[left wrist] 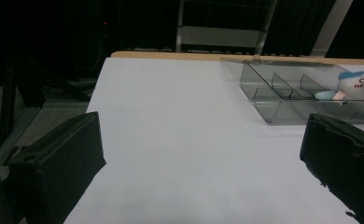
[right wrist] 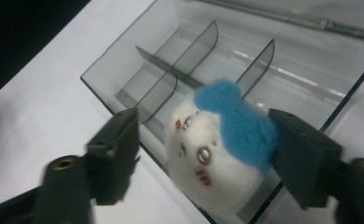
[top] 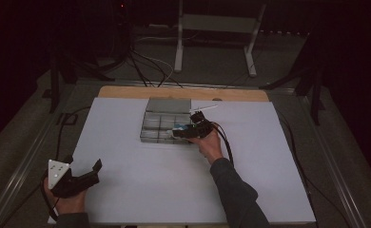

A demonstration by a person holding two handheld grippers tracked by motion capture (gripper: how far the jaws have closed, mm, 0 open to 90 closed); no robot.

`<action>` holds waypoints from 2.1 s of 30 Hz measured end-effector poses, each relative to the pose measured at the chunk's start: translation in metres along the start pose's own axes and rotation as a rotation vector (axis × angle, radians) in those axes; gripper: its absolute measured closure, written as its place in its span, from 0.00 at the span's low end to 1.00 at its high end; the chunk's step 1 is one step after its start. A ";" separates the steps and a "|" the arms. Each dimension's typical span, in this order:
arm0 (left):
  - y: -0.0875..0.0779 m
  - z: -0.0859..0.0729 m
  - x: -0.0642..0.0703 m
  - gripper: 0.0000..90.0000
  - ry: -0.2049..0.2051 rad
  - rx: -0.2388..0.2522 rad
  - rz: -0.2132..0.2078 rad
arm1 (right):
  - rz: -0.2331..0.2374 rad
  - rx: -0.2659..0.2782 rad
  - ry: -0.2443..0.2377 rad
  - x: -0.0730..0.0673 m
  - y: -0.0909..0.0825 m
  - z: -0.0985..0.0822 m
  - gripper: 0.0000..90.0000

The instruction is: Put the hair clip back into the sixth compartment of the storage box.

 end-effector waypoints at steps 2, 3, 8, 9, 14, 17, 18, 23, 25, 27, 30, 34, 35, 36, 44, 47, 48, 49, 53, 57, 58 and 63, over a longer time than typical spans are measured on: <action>0.000 0.000 0.000 0.01 -0.001 0.001 0.000 | -0.006 0.017 -0.002 0.000 -0.002 0.002 0.19; 0.000 0.000 0.000 0.01 0.000 0.000 0.000 | -0.011 0.023 -0.002 0.000 -0.003 0.002 0.16; 0.000 0.000 0.000 0.01 0.000 0.001 0.000 | -0.019 0.044 -0.011 0.000 -0.007 0.005 0.05; 0.000 0.000 0.000 0.01 -0.001 0.001 0.001 | -0.021 0.048 -0.016 -0.001 -0.008 0.005 0.04; 0.000 0.000 0.000 0.01 0.001 0.000 0.000 | -0.014 0.060 -0.027 -0.004 -0.010 0.007 0.02; 0.000 0.000 0.000 0.01 0.000 0.001 0.001 | -0.008 0.062 -0.029 -0.005 -0.010 0.007 0.02; 0.000 0.000 0.000 0.01 -0.001 0.002 0.000 | -0.009 0.064 -0.032 -0.005 -0.010 0.007 0.02; 0.000 0.000 0.000 0.01 0.001 0.001 0.000 | -0.012 0.074 -0.037 -0.005 -0.013 0.008 0.00; 0.000 0.000 0.000 0.01 0.001 0.001 0.000 | -0.016 0.079 -0.041 -0.005 -0.014 0.008 0.00; 0.000 0.000 0.000 0.01 0.000 0.001 0.000 | -0.020 0.085 -0.042 -0.005 -0.017 0.009 0.00; 0.000 0.000 0.000 0.01 0.001 0.000 0.001 | -0.025 0.092 -0.045 -0.005 -0.019 0.010 0.00; 0.000 0.000 0.000 0.01 0.001 -0.001 0.001 | -0.033 0.097 -0.053 -0.005 -0.023 0.011 0.00; 0.000 0.000 0.000 0.01 0.000 0.000 0.000 | -0.036 0.100 -0.055 -0.005 -0.025 0.011 0.00; 0.000 0.000 0.000 0.01 0.000 0.000 0.000 | -0.041 0.102 -0.058 -0.005 -0.028 0.011 0.00; 0.000 0.000 0.001 0.01 0.003 -0.003 0.000 | -0.058 0.124 -0.066 -0.003 -0.045 0.009 0.00; 0.000 0.000 0.001 0.01 0.005 -0.004 0.001 | -0.064 0.126 -0.069 -0.002 -0.048 0.007 0.00; 0.000 0.000 0.001 0.01 0.005 -0.004 0.001 | -0.067 0.129 -0.070 -0.002 -0.050 0.006 0.00; 0.000 0.000 0.001 0.01 0.004 -0.004 0.001 | -0.075 0.127 -0.078 -0.001 -0.053 0.003 0.00; 0.000 0.000 0.001 0.01 0.004 -0.005 0.001 | -0.090 0.124 -0.084 0.001 -0.058 -0.002 0.00; 0.000 0.000 0.001 0.01 0.003 -0.003 0.002 | -0.116 0.131 -0.095 0.005 -0.068 -0.010 0.00; 0.000 0.000 0.001 0.01 0.003 -0.003 0.002 | -0.119 0.132 -0.098 0.006 -0.071 -0.011 0.00; -0.001 0.000 0.001 0.01 -0.001 0.000 0.002 | -0.142 0.138 -0.114 0.008 -0.085 -0.018 0.00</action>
Point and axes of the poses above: each handheld gripper's, and its own axes: y roughly forward along the jaws, z roughly out of its top, x roughly to its right, the point moved 5 cm from there along y, roughly forward along the jaws, and after that the axes turned 5 degrees about x, right-handed, at the moved point
